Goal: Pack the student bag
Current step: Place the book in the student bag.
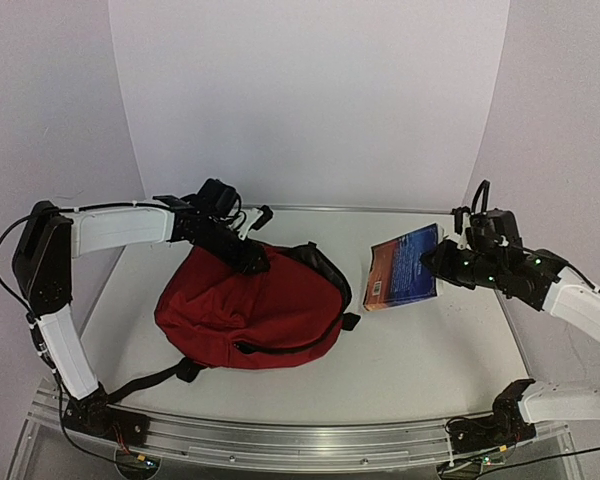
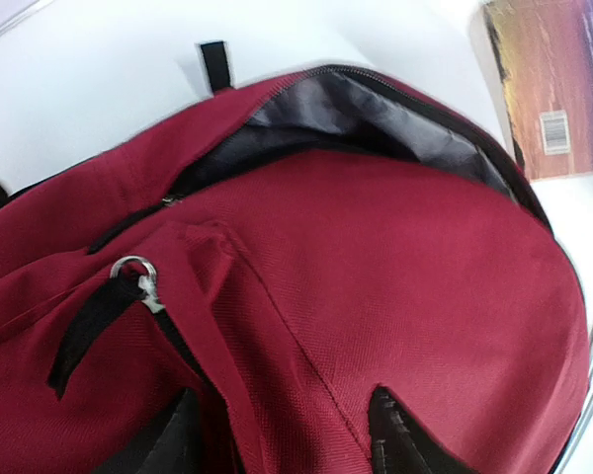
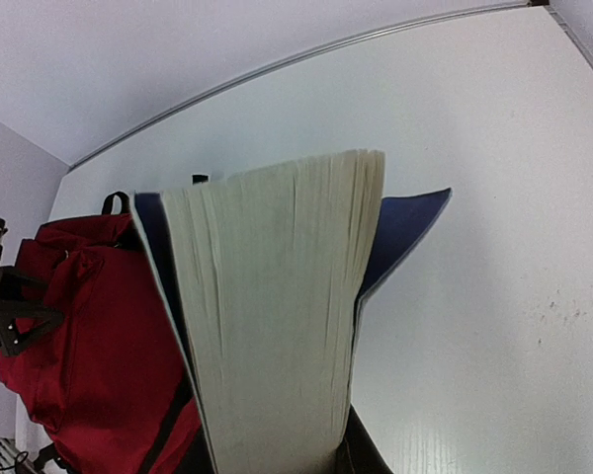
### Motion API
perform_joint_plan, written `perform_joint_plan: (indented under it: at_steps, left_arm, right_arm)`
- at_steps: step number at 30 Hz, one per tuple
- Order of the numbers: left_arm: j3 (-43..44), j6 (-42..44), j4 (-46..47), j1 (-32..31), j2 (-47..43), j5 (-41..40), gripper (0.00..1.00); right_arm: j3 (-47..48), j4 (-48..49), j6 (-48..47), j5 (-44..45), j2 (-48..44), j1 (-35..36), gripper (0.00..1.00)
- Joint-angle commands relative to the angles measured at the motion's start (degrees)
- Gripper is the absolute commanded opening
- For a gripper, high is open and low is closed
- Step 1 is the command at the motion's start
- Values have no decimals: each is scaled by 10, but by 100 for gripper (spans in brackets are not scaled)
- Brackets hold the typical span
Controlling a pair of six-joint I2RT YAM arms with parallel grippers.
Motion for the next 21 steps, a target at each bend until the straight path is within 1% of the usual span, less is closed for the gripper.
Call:
perform_joint_plan:
  at_steps: [1,3,5,7,8,12,16,21]
  left_arm:
    - [14,-37,-1,-35,-68,-105,66]
    - [23,-50,-11,-71,-89,-142,76]
    - [25,-70,-15,-106,-100,-155,82]
    - [27,-86,-22,-143,-96,-174,84]
    - [30,-91,-29,-161,-89,-200,85]
    - [66,-119,-73,-233,-30,-259,86]
    - [110,-135,-93,-293,28,-297,88]
    - [165,-143,-110,-338,97,-333,92]
  right_arm:
    - [44,70,4,61,-29,1,0]
    - [45,67,1,69,-28,1,0]
    - [45,67,1,74,-25,1,0]
    - [44,67,2,76,-23,1,0]
    - [45,67,3,76,-22,1,0]
    - [48,67,0,77,-17,2,0]
    - [49,67,-3,80,-19,1,0]
    - [46,68,-4,78,-18,1,0]
